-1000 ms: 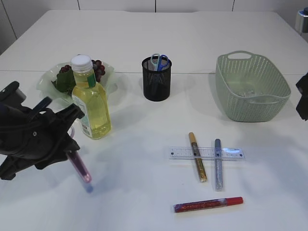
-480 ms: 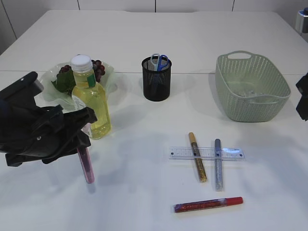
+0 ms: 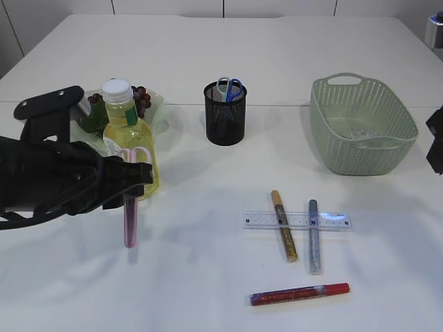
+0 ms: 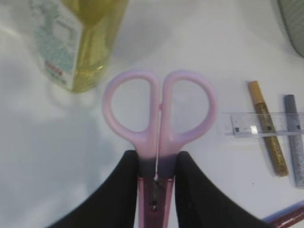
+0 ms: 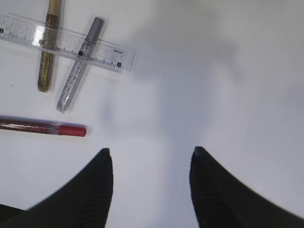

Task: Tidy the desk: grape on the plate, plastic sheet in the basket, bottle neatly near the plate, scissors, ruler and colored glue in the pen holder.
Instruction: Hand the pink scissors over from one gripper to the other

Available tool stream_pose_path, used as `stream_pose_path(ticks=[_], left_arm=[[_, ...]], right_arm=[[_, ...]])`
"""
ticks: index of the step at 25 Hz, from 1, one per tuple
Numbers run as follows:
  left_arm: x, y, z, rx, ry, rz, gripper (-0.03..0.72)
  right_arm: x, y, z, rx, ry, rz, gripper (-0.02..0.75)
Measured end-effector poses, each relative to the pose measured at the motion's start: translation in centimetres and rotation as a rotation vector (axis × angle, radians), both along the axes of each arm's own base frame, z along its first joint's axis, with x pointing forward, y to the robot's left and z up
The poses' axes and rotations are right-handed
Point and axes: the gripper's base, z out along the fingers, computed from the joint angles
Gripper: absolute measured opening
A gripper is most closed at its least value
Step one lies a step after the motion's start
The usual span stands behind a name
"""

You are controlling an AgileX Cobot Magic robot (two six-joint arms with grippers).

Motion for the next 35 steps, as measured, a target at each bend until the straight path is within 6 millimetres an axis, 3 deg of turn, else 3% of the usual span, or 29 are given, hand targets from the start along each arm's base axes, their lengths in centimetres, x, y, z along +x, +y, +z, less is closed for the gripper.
stream_pose_path(ticks=[6,13,30,35], left_arm=[[0.0,-1.3,0.7,0.01,-0.133,-0.234,0.162],[-0.3,-2.0,1.0,0.031,-0.203,-0.389,0.162],[-1.0,-3.1,1.6,-0.072,-0.232,-0.507,0.162],[-1.0,-3.1,1.6,-0.073,-0.233,-0.509,0.162]], right_arm=[[0.0,0.0,0.0,0.003,0.003,0.0,0.418],[-0.1,0.7,0.0,0.078,0.01,-0.007,0.418],[2.5,6.0,0.7,0.694,-0.103,0.13,0.417],[3.2,7.8,0.1,0.741,-0.118,0.161,0.417]])
